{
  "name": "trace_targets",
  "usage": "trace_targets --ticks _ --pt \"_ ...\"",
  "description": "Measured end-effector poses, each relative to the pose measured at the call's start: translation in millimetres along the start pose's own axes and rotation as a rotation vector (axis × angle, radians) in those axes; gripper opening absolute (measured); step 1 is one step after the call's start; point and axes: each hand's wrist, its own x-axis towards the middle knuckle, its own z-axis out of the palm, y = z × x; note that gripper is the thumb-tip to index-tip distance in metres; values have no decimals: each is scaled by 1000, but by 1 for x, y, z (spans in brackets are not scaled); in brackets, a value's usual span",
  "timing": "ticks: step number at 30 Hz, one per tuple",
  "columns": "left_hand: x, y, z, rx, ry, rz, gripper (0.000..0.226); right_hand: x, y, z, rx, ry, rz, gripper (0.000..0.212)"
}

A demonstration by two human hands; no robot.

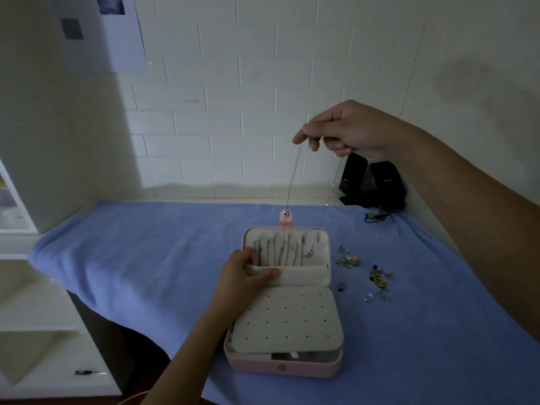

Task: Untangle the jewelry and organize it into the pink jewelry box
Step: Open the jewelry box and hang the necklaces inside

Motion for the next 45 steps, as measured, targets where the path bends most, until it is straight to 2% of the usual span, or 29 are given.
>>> trace_targets --ticks 11,19,24,26,34,45 --pt "-1 1 0 6 -4 14 36 -2 9 7 90 -70 82 18" --pt "-1 2 0 9 13 3 40 -4 15 4 394 -11 72 9" --pt "-1 1 0 15 14 7 38 -5 18 3 163 4 71 2" --pt "0 0 0 15 12 8 38 -5 17 5 100 9 73 6" --pt "-1 1 0 12 14 7 37 -7 15 2 189 27 39 13" --pt "-2 3 -1 18 26 21 37 -10 24 4 82 25 30 12"
